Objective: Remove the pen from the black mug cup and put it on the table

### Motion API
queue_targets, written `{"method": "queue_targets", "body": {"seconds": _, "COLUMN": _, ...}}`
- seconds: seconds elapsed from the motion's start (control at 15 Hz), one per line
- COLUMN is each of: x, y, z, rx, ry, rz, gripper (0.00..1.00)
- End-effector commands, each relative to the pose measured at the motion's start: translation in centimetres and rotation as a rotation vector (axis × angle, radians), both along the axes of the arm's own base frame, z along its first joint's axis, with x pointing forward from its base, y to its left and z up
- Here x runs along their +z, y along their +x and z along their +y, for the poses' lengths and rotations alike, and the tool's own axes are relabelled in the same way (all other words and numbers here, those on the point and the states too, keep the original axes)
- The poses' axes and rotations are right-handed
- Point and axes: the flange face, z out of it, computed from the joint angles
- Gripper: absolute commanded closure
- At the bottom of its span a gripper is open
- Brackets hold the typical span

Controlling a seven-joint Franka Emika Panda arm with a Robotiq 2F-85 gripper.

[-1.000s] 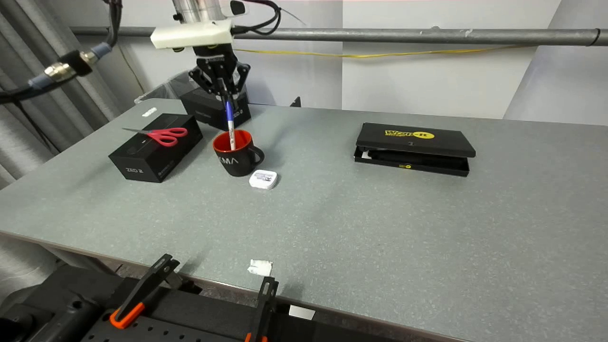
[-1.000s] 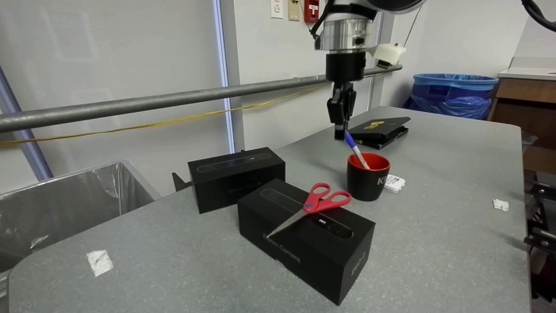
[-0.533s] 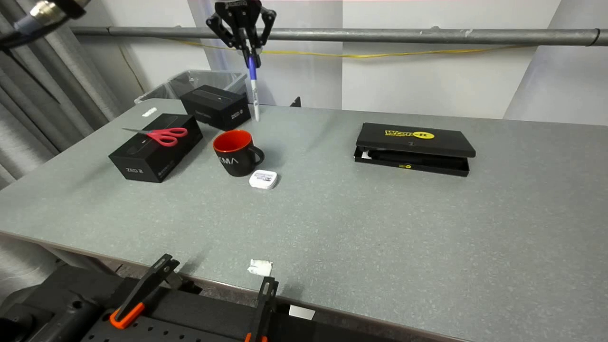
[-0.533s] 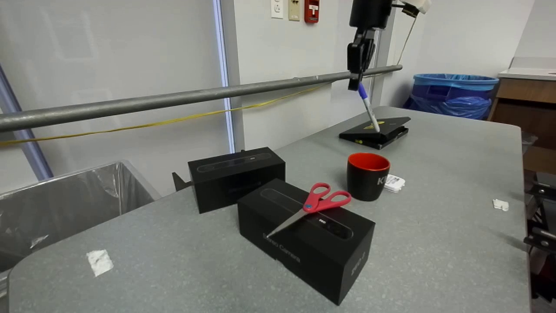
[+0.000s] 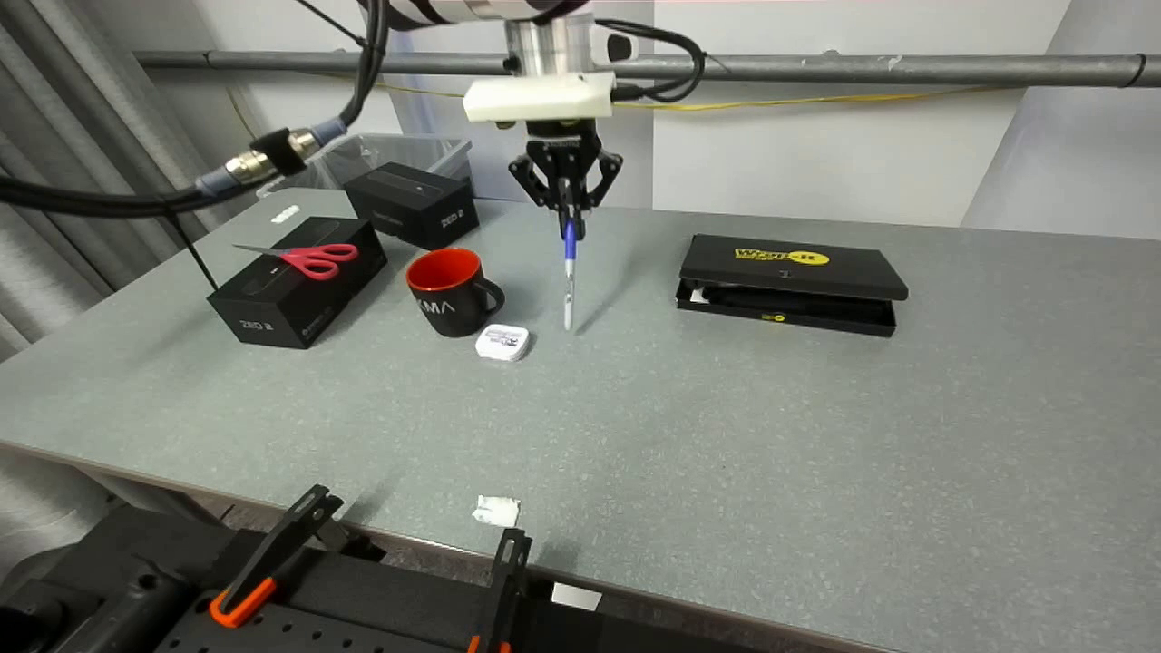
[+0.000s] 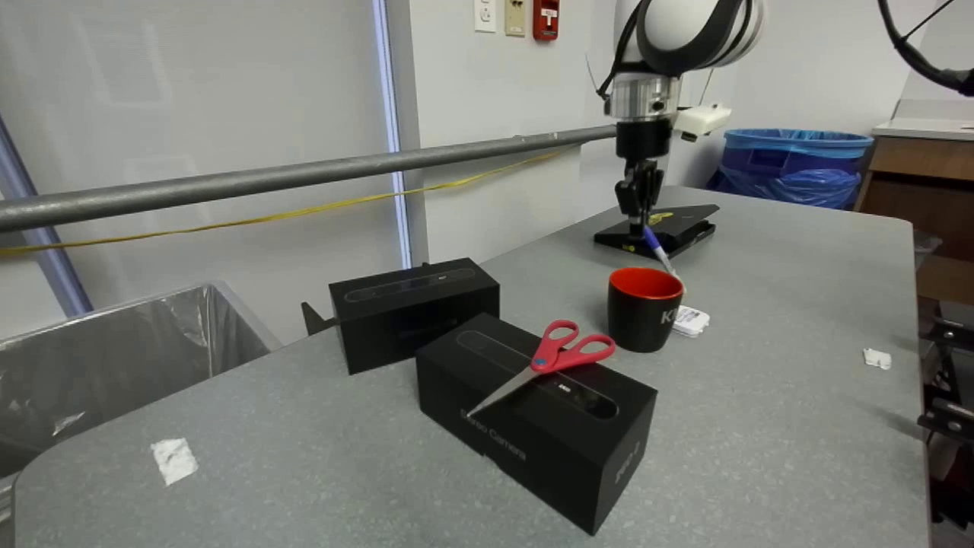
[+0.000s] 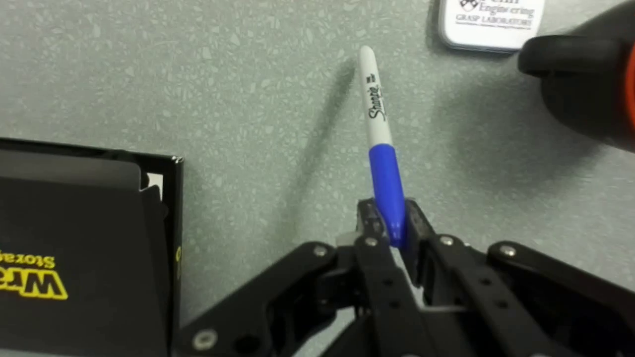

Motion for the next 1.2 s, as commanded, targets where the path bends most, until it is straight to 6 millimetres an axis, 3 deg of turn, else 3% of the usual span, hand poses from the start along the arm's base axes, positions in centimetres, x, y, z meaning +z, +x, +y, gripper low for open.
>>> {"method": "queue_targets", "body": {"seconds": 0.0, "x": -2.5, "y": 2.7, "z": -0.6, "rx": -0.016, "ry": -0.025, "rz": 0.032, "gripper": 0.97}}
{"method": "queue_targets", "body": {"seconds": 0.07, "x": -2.8, "y": 3.1, "z": -0.7, "rx": -0.017, "ry": -0.028, "rz": 0.031, "gripper": 0.97}}
{"method": "queue_targets", "body": {"seconds": 0.13, "x": -2.9, "y": 3.5, "z": -0.7, "rx": -0.019, "ry": -0.027, "rz": 0.030, "gripper": 0.73}}
{"method": "queue_targets", "body": {"seconds": 0.2, "x": -2.9, "y": 3.8, "z": -0.7, "rx": -0.019, "ry": -0.026, "rz": 0.025, "gripper": 0.59}}
{"method": "queue_targets", "body": {"seconds": 0.67, "x": -2.0, "y": 5.2, "z": -0.6, "rx": -0.016, "ry": -0.023, "rz": 0.005, "gripper": 0.07}}
{"method": "queue_targets", "body": {"seconds": 0.8, "x": -1.7, "y": 5.4, "z": -0.5, "rx": -0.015, "ry": -0.022, "rz": 0.005, "gripper": 0.00}}
{"method": "queue_targets", "body": {"seconds": 1.13, "x": -1.7, "y": 4.6, "z": -0.4, "rx": -0.002, "ry": -0.012, "rz": 0.004, "gripper": 0.00}}
